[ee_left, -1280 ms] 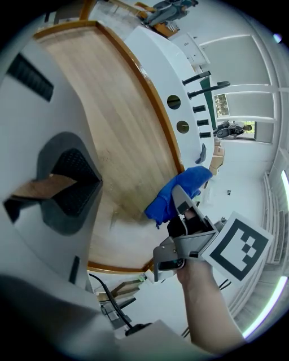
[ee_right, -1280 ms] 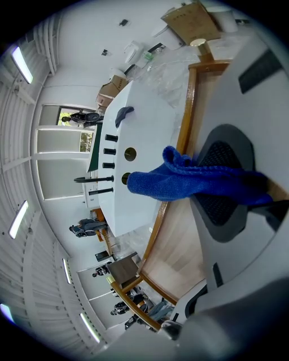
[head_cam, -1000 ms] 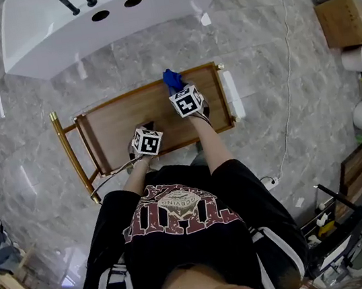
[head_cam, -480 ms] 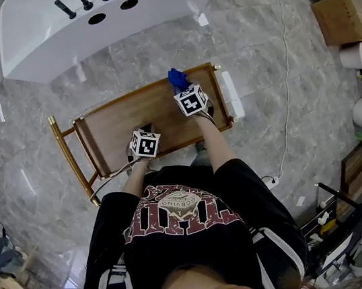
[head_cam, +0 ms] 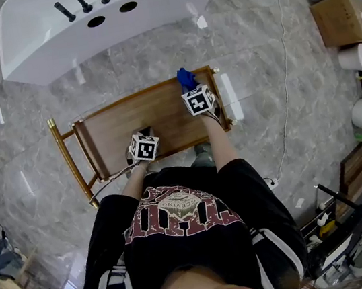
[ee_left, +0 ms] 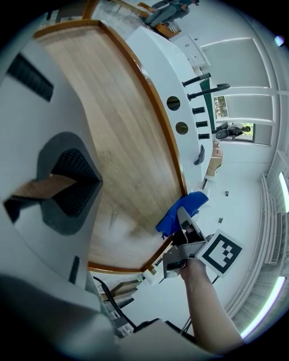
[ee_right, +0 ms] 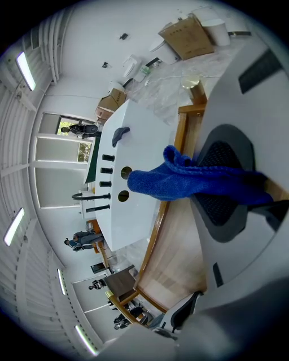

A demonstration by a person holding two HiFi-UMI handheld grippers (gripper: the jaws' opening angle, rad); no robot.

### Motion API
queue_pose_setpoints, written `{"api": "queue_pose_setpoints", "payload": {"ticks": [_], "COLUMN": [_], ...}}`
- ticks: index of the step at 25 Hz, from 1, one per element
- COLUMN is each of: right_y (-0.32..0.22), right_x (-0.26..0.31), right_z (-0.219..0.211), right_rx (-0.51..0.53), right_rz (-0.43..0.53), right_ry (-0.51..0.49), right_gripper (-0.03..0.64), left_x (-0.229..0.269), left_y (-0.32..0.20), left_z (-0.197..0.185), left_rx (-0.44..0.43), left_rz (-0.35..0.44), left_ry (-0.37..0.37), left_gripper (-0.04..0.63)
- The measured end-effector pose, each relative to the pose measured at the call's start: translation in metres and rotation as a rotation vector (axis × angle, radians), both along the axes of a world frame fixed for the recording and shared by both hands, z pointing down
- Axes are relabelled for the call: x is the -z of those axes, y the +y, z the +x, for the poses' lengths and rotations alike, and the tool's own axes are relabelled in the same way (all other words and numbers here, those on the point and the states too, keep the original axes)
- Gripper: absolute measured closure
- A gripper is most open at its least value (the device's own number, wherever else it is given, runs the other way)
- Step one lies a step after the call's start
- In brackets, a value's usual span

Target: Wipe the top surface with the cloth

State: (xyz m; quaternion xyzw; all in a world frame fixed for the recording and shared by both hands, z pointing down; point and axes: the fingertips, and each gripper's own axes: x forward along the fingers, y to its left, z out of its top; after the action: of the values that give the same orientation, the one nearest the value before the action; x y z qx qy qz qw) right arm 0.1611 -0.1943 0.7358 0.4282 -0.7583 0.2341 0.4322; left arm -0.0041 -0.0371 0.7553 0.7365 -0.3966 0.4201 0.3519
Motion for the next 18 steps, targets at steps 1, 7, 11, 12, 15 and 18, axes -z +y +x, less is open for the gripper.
{"api": "queue_pose_setpoints", "payload": {"ticks": [1,7,11,12,15,18], "right_y": [0.000,-0.004,-0.005,-0.006,-0.008,-0.010], "right_x": [0.000,0.001,0.000,0.000,0.000,0.001], "right_z": [0.004,0.028,0.042,0.045,0.055,0.067], "right_rx": [-0.006,-0.048,-0.070,-0.073,-0.078,-0.091], "right_rz": [-0.001,0.002,0.000,0.000,0.001,0.006], "right_ry": [0.007,0.055,0.081,0.090,0.123,0.164], "right_gripper": [0.531,0.531,0.531,0.531,0.531,0.531], "left_x": [0.000,0.000,-0.001,-0.001,0.000,-0.001], "left_y": [0.000,0.000,0.000,0.000,-0.001,-0.001], "left_z": [0.000,-0.002,-0.001,-0.001,0.000,-0.001], "left_rx": [-0.001,0.005,0.012,0.013,0.015,0.015], "left_rz": [0.002,0.009,0.006,0.006,0.007,0.006], "left_ry": [-0.001,0.003,0.008,0.010,0.011,0.007], "left_gripper": [0.548,0.549,0.548,0.548,0.548,0.548]}}
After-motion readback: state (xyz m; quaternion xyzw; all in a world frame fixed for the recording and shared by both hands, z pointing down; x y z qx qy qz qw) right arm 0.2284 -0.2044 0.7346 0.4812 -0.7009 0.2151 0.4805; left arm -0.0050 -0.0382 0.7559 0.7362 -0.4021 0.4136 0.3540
